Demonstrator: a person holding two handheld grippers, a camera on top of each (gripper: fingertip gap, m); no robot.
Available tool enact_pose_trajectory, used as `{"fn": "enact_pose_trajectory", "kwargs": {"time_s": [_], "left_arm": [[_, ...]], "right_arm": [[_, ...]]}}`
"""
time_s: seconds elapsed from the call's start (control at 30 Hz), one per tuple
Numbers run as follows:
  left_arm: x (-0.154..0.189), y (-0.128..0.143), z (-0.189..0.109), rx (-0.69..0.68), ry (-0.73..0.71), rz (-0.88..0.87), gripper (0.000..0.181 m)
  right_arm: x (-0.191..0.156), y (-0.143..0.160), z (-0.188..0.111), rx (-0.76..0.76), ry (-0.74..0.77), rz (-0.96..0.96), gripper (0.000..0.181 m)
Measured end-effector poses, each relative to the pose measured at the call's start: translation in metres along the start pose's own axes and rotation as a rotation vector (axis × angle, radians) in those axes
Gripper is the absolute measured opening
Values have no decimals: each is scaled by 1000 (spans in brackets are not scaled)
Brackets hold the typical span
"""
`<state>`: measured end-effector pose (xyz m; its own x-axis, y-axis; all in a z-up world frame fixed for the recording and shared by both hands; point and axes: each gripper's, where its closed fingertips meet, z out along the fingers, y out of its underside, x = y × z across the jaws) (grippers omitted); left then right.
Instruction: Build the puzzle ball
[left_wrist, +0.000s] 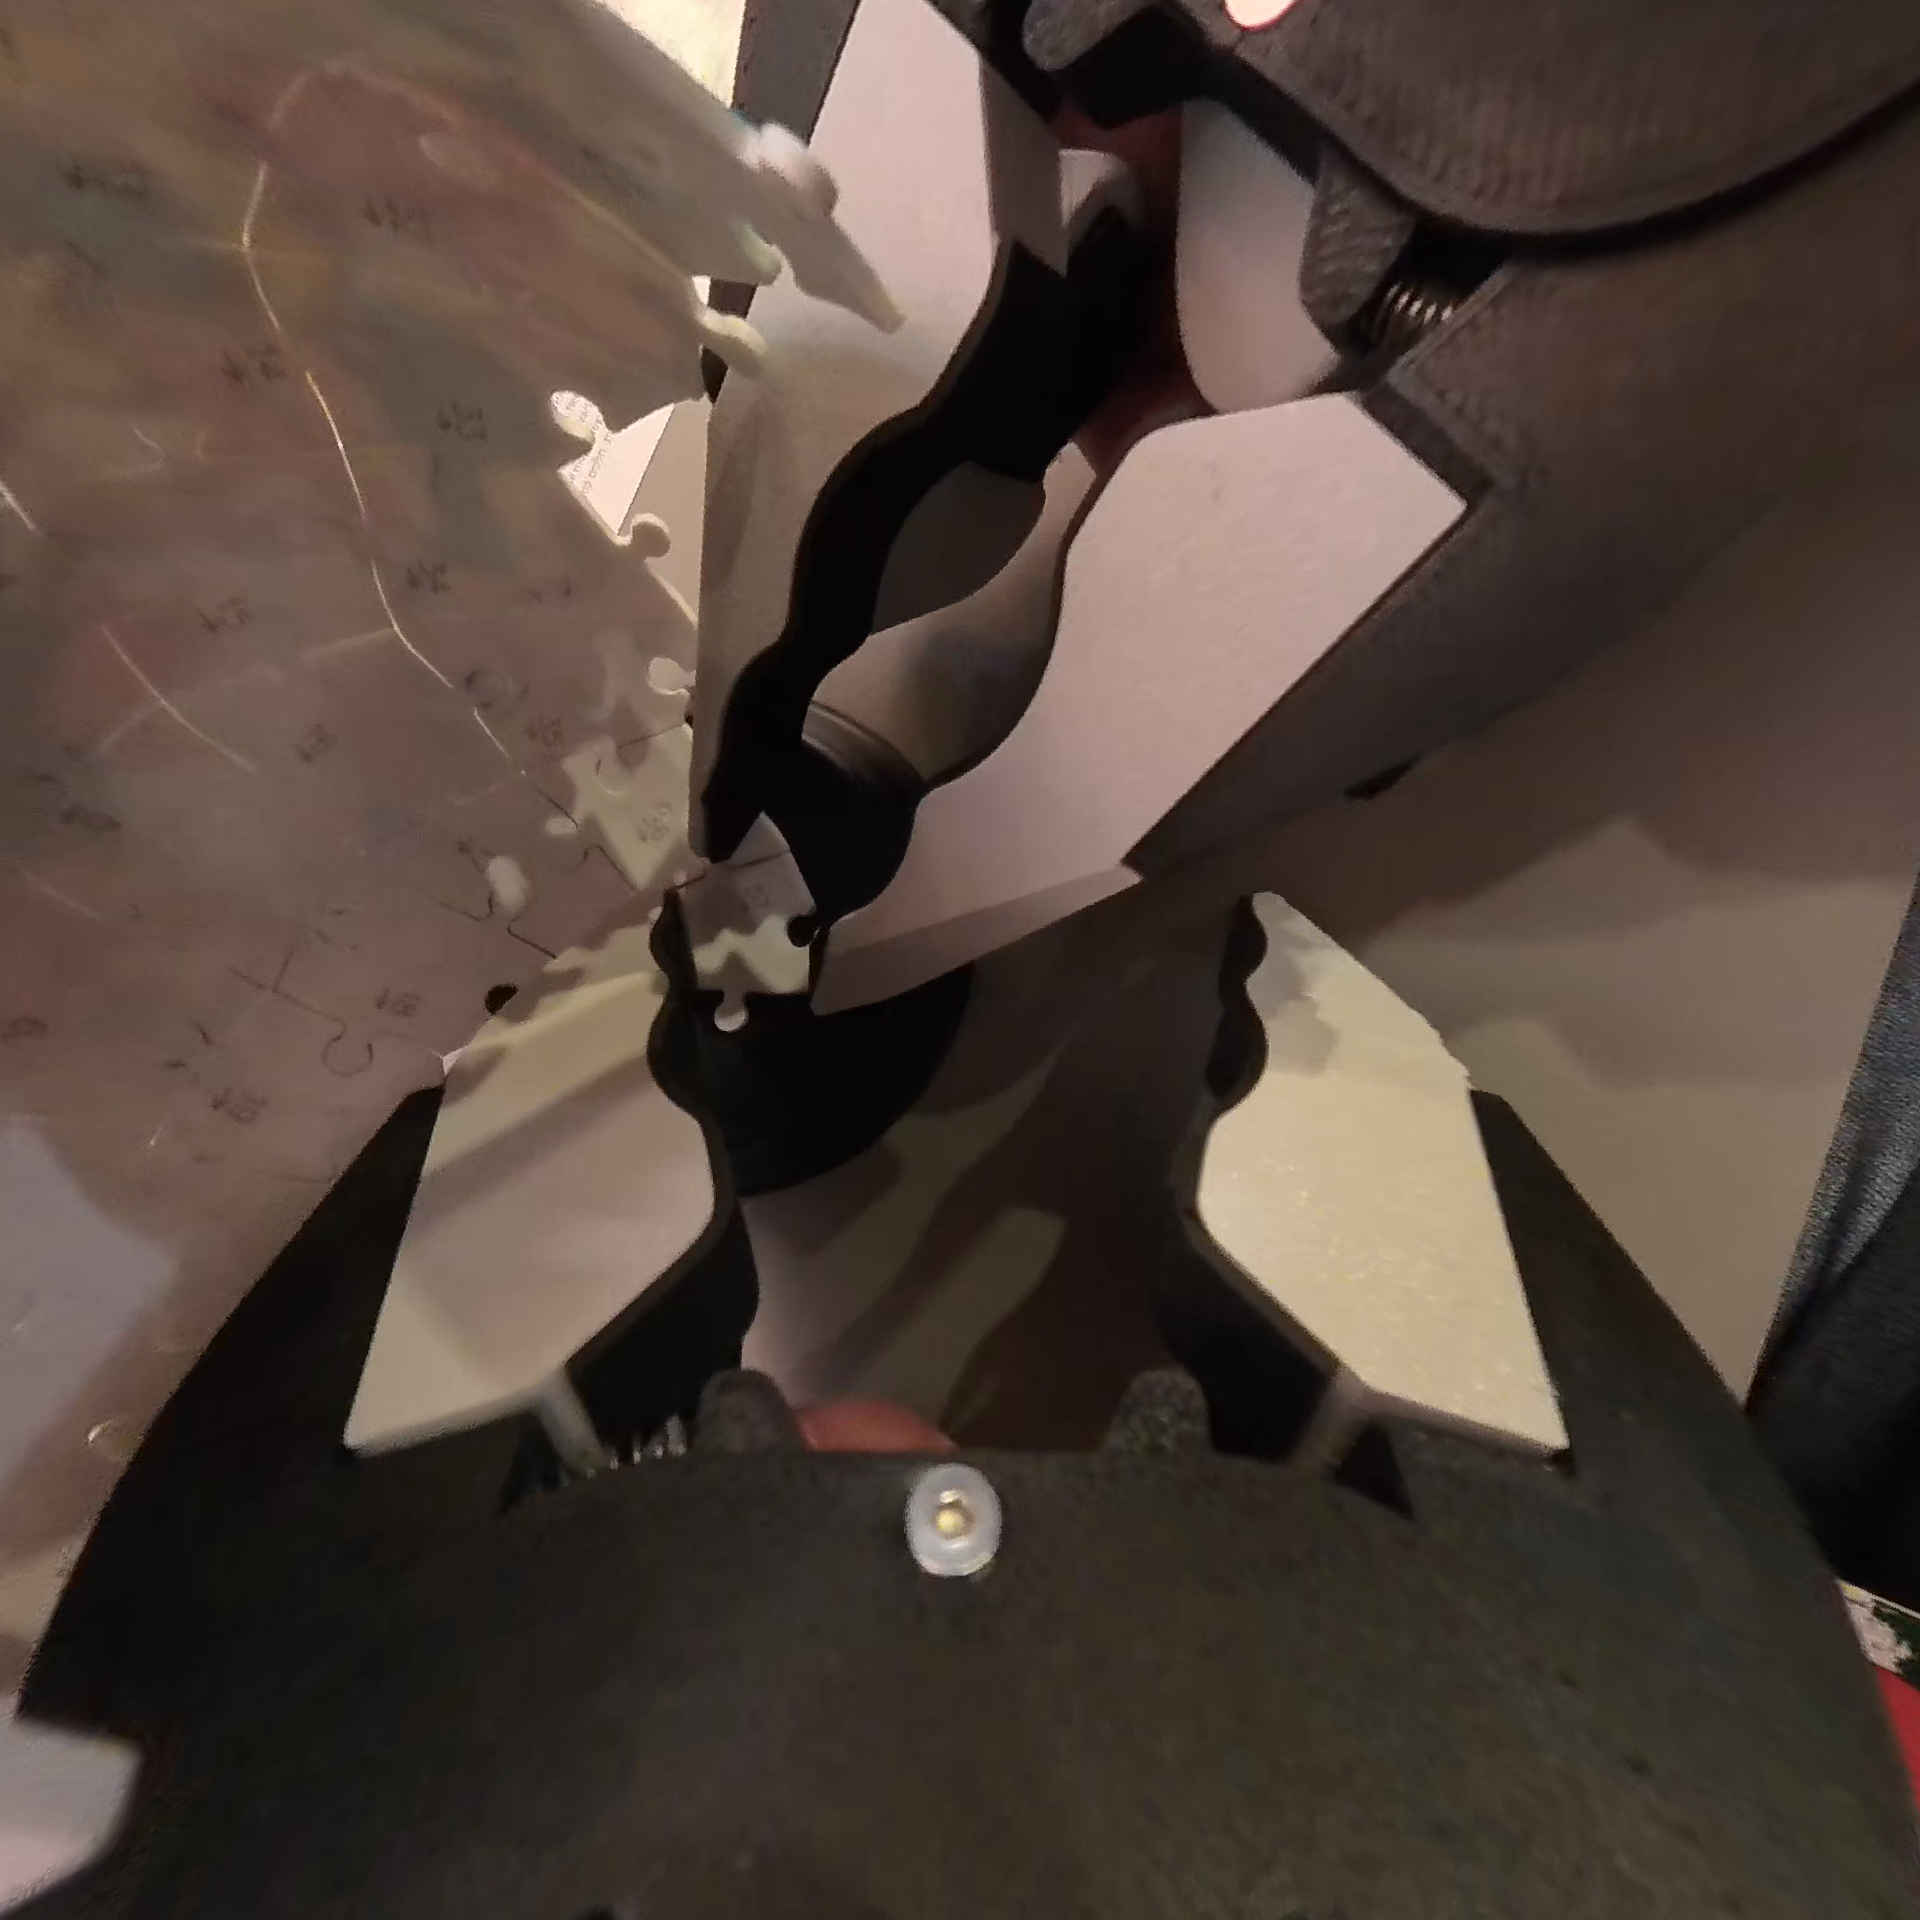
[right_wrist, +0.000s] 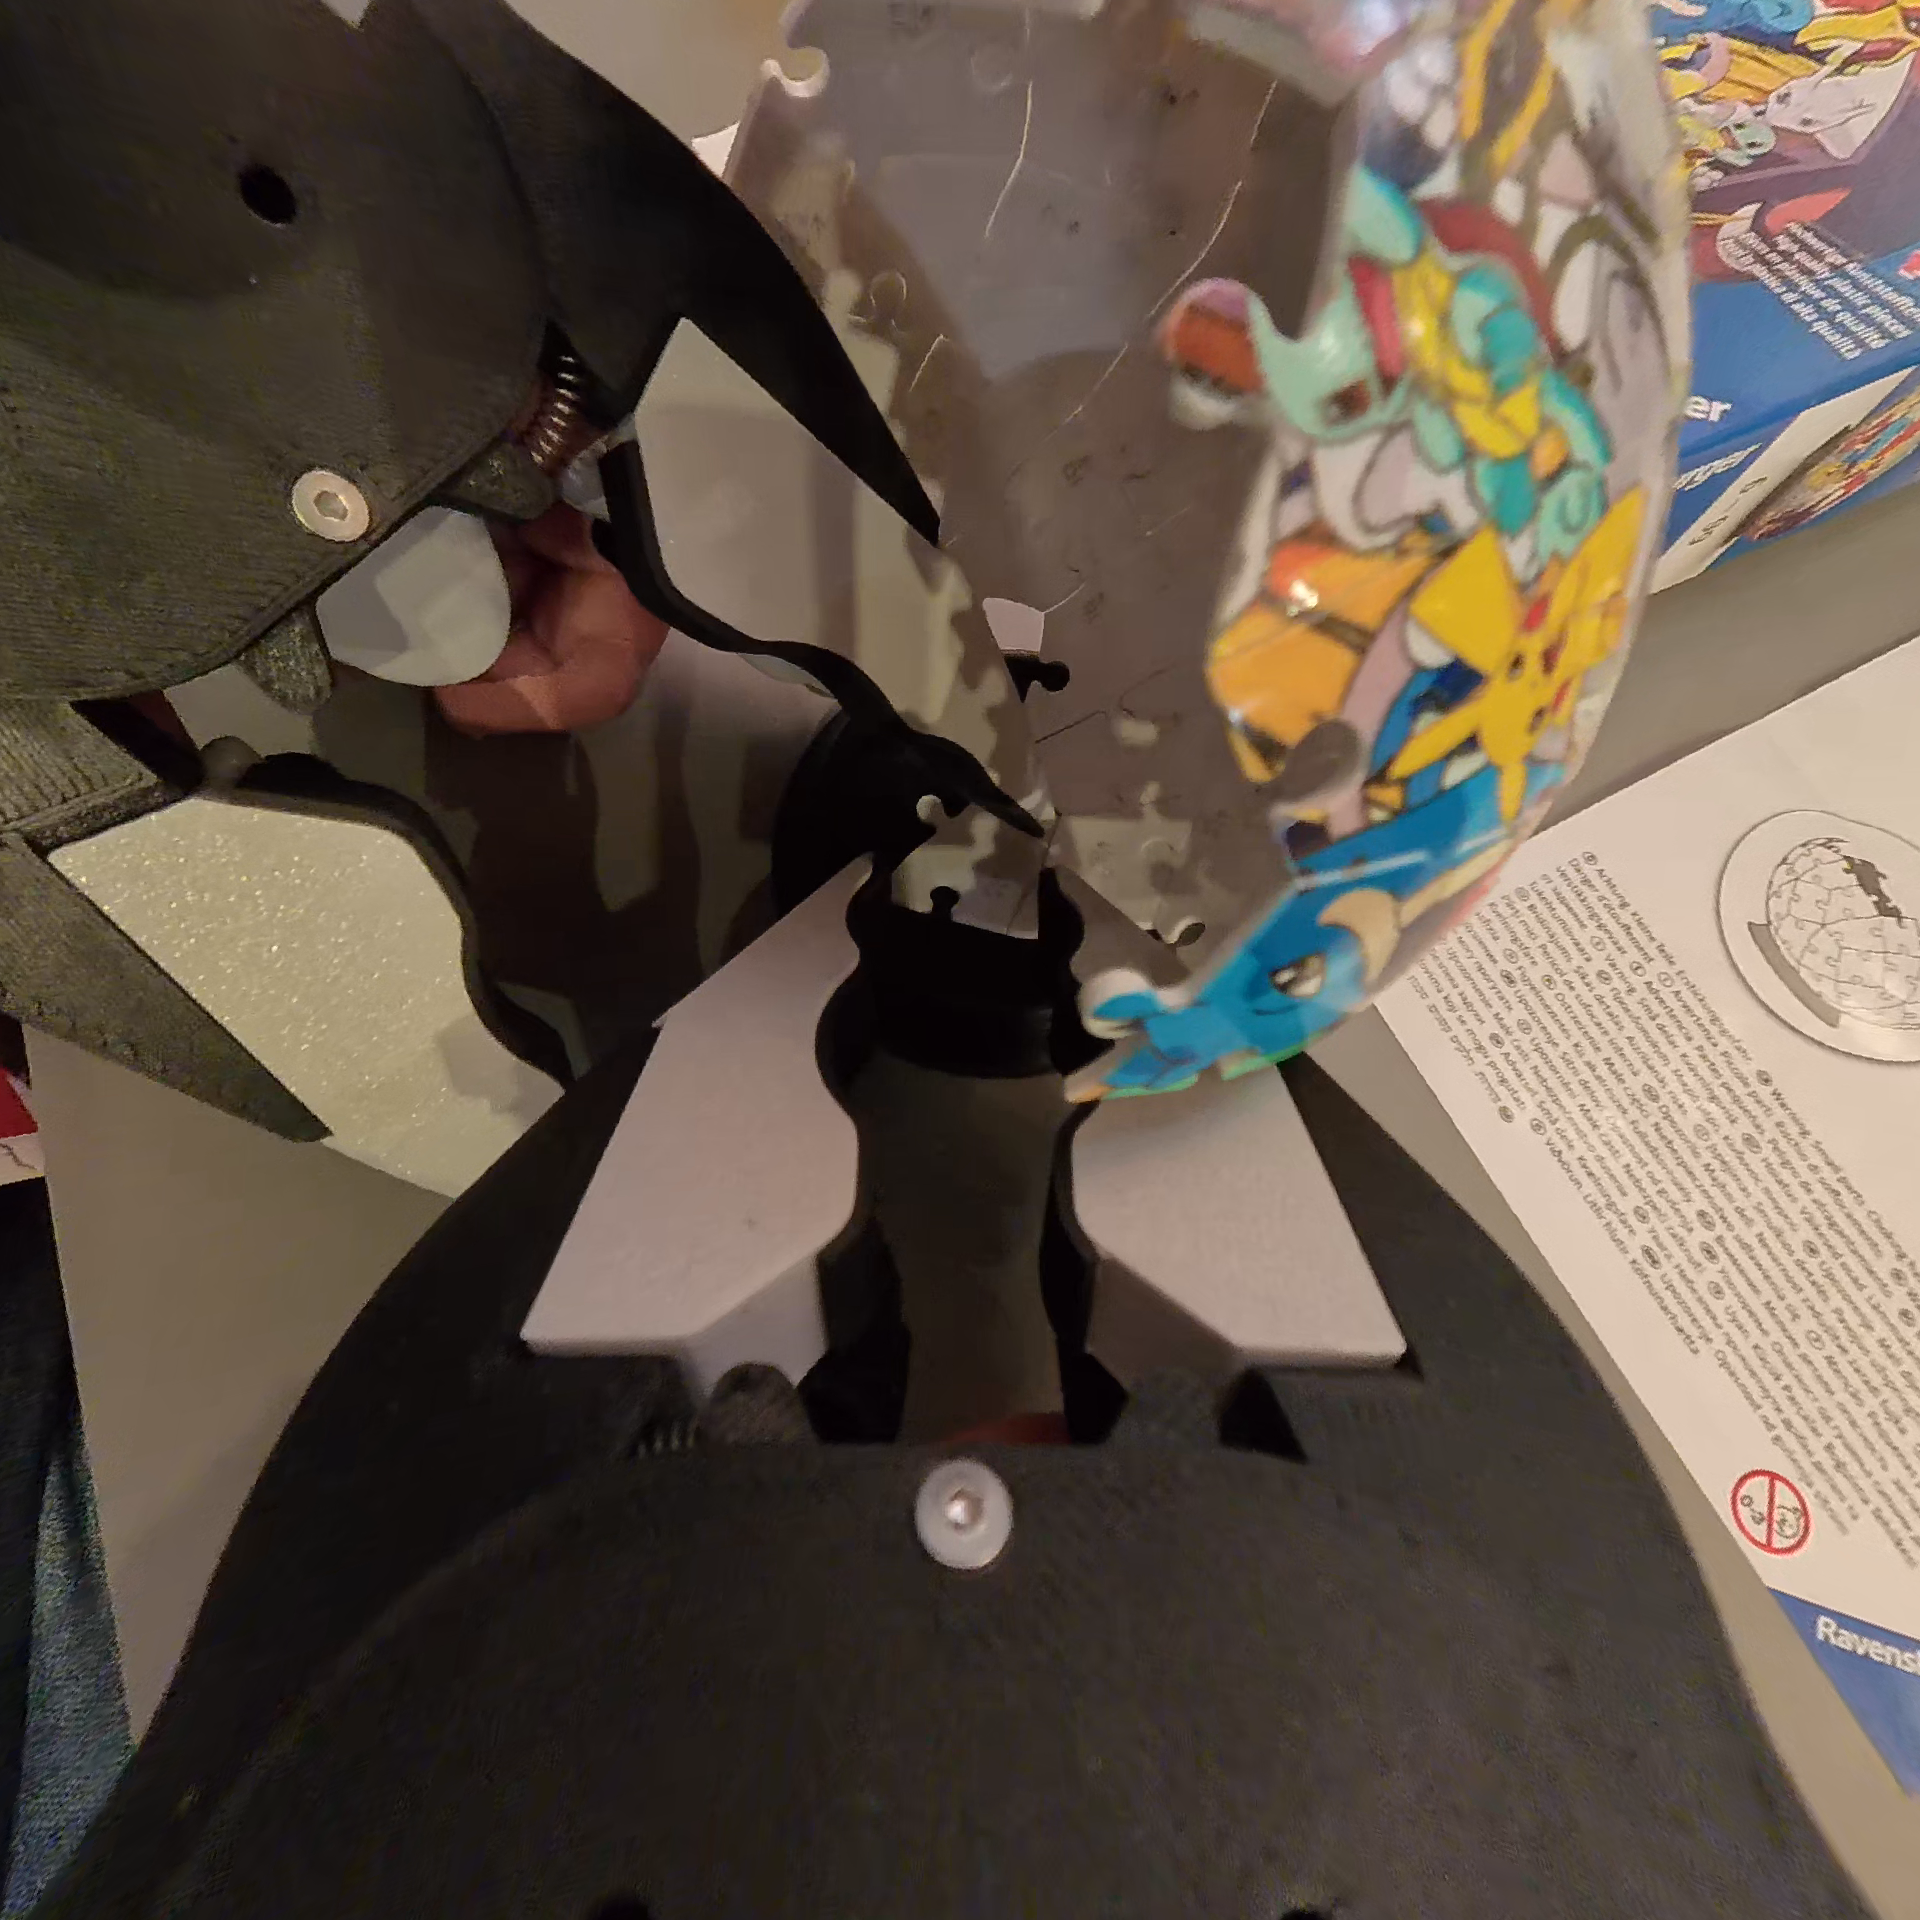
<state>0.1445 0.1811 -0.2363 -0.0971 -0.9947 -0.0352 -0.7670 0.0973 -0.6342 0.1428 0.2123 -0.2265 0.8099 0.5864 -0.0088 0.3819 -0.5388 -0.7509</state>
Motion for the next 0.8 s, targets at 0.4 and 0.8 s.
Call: {"fn": "enact_pose_trajectory", "kwargs": {"time_s": [0.4, 0.8], "left_arm": [[11, 4, -2, -21, -6, 12, 116], [16, 5, 0, -31, 22, 34, 124]], "right_arm": [[-4, 1, -2, 7, -7, -5, 29], [-7, 5, -6, 5, 11, -17, 29]]}}
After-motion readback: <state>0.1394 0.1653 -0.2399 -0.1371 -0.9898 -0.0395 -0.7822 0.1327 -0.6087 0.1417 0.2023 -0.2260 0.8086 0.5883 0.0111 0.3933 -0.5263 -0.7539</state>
